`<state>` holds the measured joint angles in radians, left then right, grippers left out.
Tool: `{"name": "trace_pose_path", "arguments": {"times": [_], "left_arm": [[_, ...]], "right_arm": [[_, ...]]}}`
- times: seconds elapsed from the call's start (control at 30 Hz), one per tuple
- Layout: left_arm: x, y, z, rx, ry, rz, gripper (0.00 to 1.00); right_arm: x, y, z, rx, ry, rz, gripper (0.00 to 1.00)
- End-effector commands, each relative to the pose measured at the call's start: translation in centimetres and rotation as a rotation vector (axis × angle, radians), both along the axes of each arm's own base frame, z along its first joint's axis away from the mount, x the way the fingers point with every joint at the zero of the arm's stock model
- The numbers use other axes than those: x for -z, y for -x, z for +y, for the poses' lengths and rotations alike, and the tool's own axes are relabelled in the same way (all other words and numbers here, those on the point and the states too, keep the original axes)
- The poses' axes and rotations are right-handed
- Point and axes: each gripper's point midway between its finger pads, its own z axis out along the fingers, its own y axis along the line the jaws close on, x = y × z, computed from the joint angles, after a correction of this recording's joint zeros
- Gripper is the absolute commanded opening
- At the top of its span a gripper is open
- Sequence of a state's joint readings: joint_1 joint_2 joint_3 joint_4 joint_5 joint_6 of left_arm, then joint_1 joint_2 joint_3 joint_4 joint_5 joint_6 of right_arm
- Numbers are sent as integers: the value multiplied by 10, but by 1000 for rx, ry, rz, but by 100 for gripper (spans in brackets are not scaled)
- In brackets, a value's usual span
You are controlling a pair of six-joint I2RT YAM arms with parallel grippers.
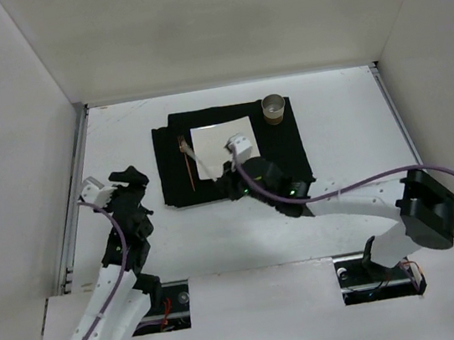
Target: Set the dinner table for one person
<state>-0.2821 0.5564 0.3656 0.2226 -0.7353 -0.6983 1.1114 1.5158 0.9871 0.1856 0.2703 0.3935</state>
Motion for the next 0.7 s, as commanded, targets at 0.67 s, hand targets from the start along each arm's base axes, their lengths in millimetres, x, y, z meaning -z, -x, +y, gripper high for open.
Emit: {"name": "trace_pose_path", "arguments": {"times": [0.67], "left_arm": [[89, -56, -112, 336, -44, 200, 63]], "right_arm": [[95, -160, -198, 634, 142, 161, 6]]}}
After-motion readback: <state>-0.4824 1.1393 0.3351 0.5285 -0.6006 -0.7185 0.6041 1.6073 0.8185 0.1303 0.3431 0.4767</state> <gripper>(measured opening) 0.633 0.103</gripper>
